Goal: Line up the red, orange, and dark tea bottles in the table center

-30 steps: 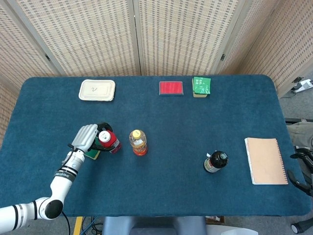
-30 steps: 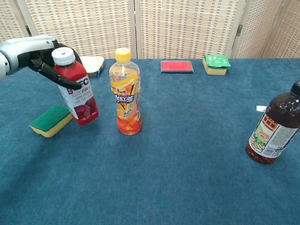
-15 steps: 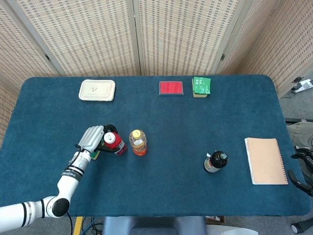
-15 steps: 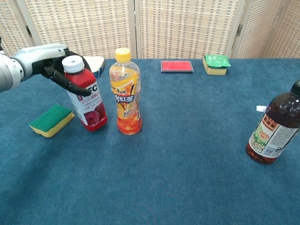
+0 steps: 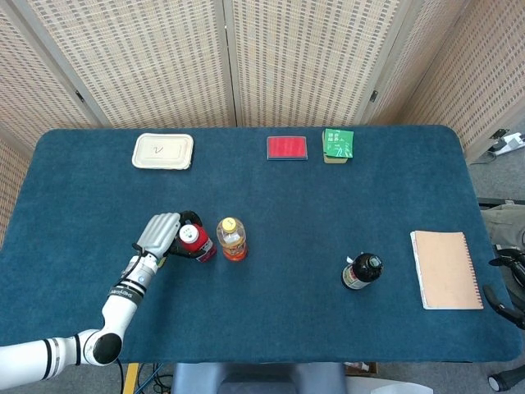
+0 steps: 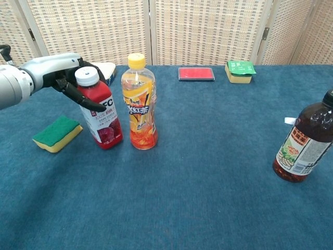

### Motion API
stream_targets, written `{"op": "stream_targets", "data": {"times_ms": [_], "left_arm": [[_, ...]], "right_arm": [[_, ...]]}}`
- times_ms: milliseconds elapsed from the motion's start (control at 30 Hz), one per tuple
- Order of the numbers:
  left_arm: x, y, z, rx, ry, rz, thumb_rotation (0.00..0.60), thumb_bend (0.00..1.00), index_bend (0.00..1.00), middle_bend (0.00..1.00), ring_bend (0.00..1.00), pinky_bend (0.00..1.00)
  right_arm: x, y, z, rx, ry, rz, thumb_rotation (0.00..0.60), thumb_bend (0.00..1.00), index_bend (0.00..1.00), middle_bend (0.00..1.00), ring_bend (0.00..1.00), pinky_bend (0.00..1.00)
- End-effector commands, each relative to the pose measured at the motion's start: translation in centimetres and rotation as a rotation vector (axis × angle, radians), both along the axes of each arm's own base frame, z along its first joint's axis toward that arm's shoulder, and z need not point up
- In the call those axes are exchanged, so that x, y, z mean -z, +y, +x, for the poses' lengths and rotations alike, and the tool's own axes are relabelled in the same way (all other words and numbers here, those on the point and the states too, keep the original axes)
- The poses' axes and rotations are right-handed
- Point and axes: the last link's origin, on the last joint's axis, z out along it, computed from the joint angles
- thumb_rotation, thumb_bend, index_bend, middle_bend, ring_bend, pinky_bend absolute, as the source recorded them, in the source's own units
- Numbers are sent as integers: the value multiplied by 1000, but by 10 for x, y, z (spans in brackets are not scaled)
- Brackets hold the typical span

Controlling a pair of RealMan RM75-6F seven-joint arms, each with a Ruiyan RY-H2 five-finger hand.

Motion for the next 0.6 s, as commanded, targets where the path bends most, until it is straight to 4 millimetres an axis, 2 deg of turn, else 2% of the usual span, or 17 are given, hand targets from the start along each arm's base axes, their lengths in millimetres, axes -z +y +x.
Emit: {"op": "stream_targets", "data": {"times_ms": [33, 600], "left_arm": [[0, 0, 0, 2, 1, 5, 600, 86, 420, 412, 423, 451], [3, 5, 2, 2, 15, -2, 600, 86, 400, 409, 415, 451]], "right_arm": [[0, 0, 0, 0, 0, 0, 600, 272, 416, 311, 288, 455], [0, 0, 0, 1, 0, 1, 600, 272, 416, 312, 288, 455]]}}
